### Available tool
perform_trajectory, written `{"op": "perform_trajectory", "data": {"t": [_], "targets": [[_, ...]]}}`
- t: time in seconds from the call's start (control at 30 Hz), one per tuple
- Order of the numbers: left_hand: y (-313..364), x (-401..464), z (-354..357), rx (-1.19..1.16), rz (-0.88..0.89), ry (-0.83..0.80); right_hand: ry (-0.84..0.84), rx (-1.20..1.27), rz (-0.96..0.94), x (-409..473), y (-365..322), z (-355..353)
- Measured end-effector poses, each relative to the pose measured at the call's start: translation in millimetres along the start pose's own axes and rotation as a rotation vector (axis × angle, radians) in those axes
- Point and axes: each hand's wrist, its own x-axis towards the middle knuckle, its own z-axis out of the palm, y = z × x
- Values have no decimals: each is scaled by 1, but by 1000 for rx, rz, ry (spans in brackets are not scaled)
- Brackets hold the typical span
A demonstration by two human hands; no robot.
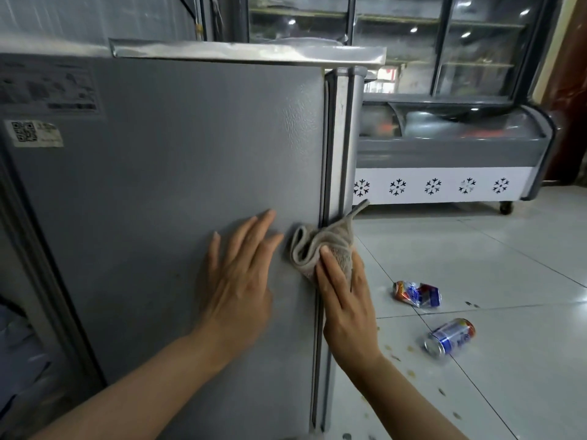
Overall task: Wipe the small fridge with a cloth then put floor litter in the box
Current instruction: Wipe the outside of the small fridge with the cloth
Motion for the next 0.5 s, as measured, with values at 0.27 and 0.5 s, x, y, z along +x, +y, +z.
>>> {"op": "perform_trajectory", "data": {"t": [0.27, 0.5], "targets": [[-12, -9, 2, 32, -11, -3, 71, -98, -60, 70, 16, -10], [-27, -24, 2, 59, -27, -17, 80, 38, -156, 32, 0, 27]]}}
